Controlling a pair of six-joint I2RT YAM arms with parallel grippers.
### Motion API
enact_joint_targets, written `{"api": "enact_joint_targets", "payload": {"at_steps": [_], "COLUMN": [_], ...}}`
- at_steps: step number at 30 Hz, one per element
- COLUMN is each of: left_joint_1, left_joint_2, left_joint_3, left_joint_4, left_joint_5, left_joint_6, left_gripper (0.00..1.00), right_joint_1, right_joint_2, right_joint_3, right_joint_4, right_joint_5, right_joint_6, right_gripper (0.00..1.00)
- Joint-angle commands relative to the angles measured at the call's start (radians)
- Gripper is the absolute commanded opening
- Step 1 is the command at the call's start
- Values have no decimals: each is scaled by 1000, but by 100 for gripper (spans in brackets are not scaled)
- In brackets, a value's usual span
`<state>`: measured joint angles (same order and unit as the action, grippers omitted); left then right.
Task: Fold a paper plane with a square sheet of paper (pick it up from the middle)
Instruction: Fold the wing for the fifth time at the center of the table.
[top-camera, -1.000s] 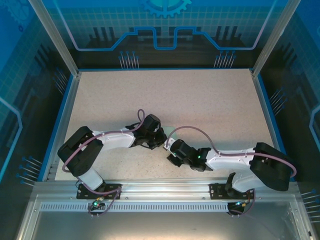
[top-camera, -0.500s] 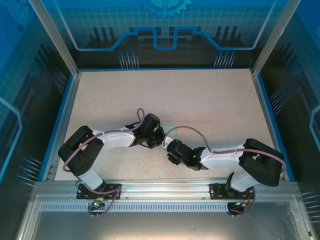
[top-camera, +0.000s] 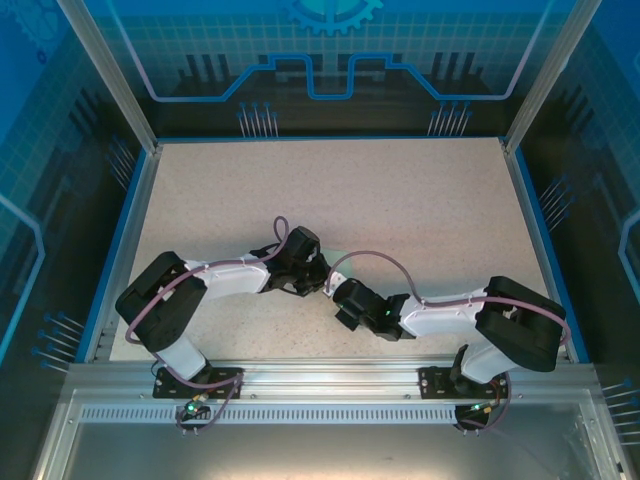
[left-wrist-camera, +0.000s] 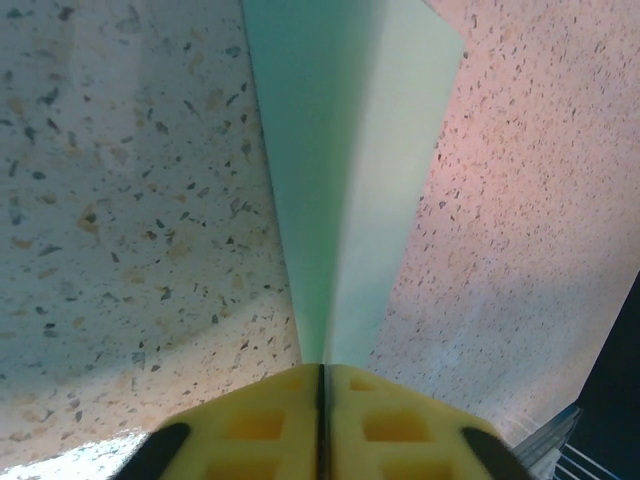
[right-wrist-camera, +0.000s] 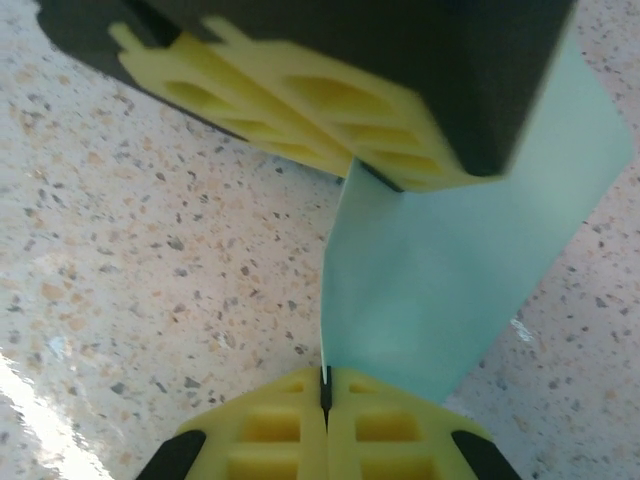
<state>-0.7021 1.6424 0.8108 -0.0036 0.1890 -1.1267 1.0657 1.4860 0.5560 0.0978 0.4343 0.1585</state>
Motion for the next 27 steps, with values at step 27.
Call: {"api": "enact_joint_targets", "payload": {"at_steps": [27], "left_joint_1": [3], "left_joint_2": [-171], "left_joint_3": [-64], "left_joint_4": [66], "left_joint_5": [-19], "left_joint_6": [99], "left_gripper": [45], "right_joint_1": [-431], "right_joint_2": [69], "right_joint_3": [-96], "right_joint_4": [332], "right_joint_5": [-781], "right_joint_6": [490], "right_gripper": [0]}}
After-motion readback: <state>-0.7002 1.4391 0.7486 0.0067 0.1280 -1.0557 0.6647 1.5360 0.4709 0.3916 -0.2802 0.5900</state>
